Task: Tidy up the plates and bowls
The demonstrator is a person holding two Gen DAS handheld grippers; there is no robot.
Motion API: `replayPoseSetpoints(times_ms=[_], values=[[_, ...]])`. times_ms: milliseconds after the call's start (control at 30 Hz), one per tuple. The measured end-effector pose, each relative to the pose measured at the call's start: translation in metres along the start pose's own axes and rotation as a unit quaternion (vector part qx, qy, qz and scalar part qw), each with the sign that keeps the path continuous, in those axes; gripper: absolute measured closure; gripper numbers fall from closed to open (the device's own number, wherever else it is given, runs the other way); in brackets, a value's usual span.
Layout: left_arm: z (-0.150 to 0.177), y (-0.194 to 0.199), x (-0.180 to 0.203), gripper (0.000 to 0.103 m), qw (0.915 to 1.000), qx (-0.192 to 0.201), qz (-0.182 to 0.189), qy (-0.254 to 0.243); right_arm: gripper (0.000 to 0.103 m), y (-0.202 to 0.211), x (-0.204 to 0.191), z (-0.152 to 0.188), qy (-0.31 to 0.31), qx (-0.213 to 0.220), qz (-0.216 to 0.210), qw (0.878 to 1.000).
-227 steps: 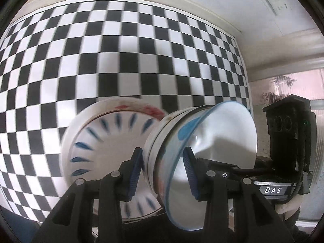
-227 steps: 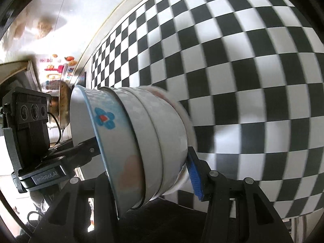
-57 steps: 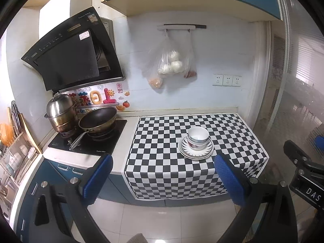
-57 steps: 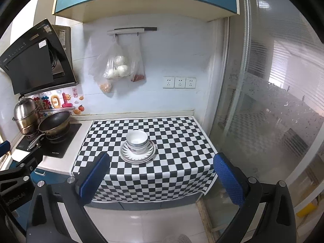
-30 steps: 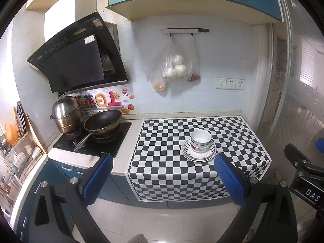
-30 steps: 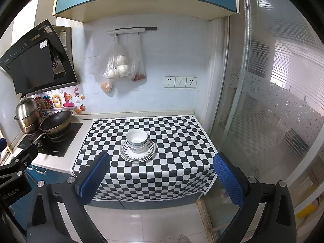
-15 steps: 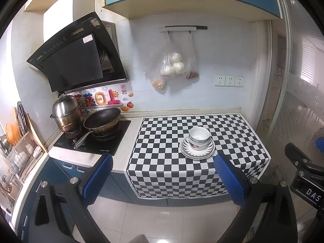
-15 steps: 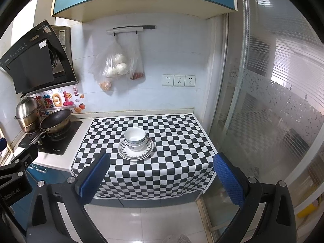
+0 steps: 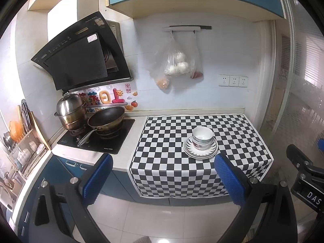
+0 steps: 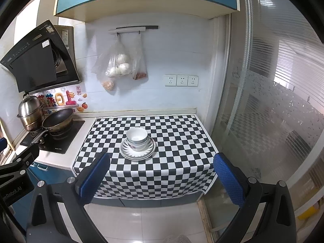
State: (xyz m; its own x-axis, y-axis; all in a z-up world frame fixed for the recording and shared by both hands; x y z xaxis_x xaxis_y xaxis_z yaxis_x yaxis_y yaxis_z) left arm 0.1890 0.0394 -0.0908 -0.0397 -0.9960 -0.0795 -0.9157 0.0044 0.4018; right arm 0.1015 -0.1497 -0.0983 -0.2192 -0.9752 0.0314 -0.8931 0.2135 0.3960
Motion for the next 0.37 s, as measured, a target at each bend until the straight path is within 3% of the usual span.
replayPoseSetpoints(times_ms=[367], values=[[0.0054, 0.0047, -0.0036, 0.0, 0.9998, -0.006, -0.017, 0.005, 0.0, -0.002, 0.0008, 0.0005, 0.003, -0.002, -0.009, 1.0]])
Point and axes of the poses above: each gripper's, at about its wrist camera, not at the fingertips, and y roughly against the way its jaws point, x to its right, z to its underside, the point moved 9 cm from there along -y, roughly the way its jaws point, and after that the axes turned 10 degrees about x, right-handed, at the moved point
